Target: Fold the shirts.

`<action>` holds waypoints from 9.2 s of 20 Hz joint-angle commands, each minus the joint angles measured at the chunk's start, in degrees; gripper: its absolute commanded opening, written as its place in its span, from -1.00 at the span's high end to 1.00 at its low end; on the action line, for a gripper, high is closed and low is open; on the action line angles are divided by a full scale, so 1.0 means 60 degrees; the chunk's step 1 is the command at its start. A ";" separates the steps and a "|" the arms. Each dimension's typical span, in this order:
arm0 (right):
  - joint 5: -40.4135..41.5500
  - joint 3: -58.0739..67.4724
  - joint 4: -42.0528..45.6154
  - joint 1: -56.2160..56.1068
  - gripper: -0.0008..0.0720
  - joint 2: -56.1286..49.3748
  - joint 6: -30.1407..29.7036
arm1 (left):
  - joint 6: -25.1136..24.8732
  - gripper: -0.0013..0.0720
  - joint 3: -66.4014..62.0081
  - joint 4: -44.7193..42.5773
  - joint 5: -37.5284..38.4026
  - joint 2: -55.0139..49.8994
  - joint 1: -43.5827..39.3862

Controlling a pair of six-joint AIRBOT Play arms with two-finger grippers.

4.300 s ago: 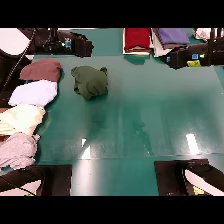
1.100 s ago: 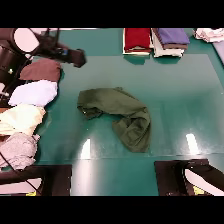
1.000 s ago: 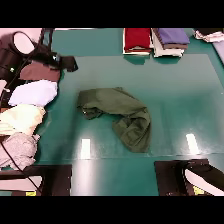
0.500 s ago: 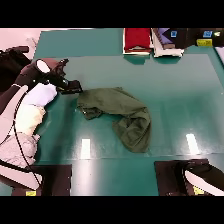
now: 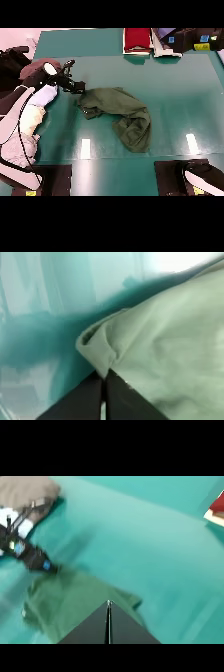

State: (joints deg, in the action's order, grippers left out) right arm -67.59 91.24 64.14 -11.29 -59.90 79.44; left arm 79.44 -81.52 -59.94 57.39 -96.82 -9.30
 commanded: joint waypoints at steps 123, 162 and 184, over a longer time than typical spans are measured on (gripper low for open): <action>-0.0441 -0.4648 -0.0146 0.3413 0.94 0.1916 -0.0251 | 0.0790 0.91 0.2452 -0.0667 0.0882 0.9500 0.1610; -0.1024 -0.0630 0.2087 0.3384 0.94 -0.4466 0.0182 | 0.0266 0.91 -0.0747 -0.1147 0.2131 0.0769 0.1636; -0.0918 -0.3315 0.1479 0.3384 -0.23 -0.0277 0.0328 | 0.2284 -0.40 0.8601 -0.2033 0.2583 0.8429 0.1617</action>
State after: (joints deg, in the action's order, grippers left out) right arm -73.69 71.31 73.08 9.06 -65.28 81.36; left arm 90.32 -43.38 -75.94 73.36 -56.49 0.40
